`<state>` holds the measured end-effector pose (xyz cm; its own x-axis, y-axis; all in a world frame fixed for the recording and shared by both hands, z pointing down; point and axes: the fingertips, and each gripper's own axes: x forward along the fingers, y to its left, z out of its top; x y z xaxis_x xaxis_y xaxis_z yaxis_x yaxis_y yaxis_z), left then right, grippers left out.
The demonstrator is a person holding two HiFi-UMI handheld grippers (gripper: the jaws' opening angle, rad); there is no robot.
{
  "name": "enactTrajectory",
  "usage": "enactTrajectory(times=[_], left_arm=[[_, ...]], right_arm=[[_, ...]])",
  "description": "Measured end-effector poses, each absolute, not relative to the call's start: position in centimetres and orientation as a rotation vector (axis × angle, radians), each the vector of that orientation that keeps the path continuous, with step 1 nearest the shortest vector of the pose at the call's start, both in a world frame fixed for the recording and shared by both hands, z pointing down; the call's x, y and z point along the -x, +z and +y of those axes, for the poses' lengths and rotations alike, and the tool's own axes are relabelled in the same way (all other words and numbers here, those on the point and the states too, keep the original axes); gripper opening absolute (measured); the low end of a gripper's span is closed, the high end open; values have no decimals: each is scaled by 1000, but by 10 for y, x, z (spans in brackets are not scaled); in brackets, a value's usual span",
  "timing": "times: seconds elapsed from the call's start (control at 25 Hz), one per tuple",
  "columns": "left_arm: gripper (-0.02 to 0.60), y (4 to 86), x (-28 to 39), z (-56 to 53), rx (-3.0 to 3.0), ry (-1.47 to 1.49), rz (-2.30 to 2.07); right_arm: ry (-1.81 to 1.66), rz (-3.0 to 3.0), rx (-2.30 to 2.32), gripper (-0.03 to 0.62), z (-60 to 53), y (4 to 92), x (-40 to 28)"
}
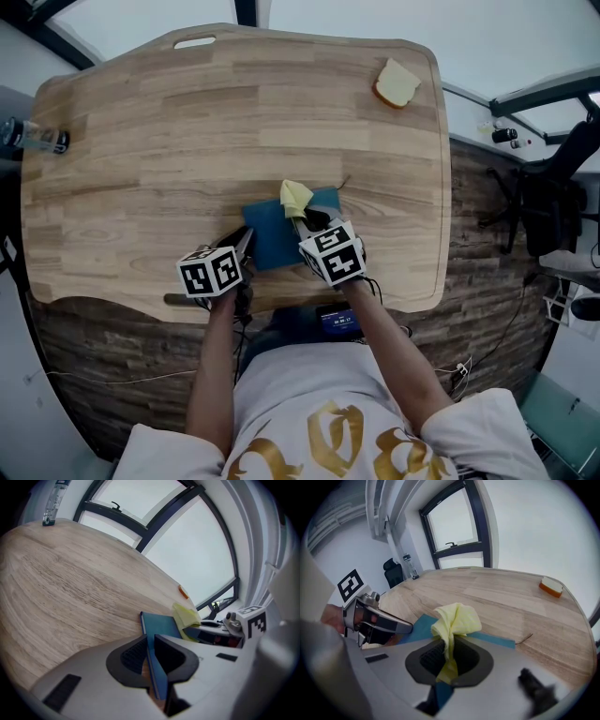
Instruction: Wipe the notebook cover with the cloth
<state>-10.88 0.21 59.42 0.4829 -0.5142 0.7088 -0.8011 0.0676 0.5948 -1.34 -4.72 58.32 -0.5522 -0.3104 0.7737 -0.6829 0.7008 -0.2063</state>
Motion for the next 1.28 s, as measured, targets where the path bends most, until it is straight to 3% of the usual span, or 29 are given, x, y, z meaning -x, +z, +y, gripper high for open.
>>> enactTrajectory(times=[1.28], left_arm=[[57,594,109,2,-1588,307,-1154]], right_arm=[[590,-2170,-526,38,-2,587,70]])
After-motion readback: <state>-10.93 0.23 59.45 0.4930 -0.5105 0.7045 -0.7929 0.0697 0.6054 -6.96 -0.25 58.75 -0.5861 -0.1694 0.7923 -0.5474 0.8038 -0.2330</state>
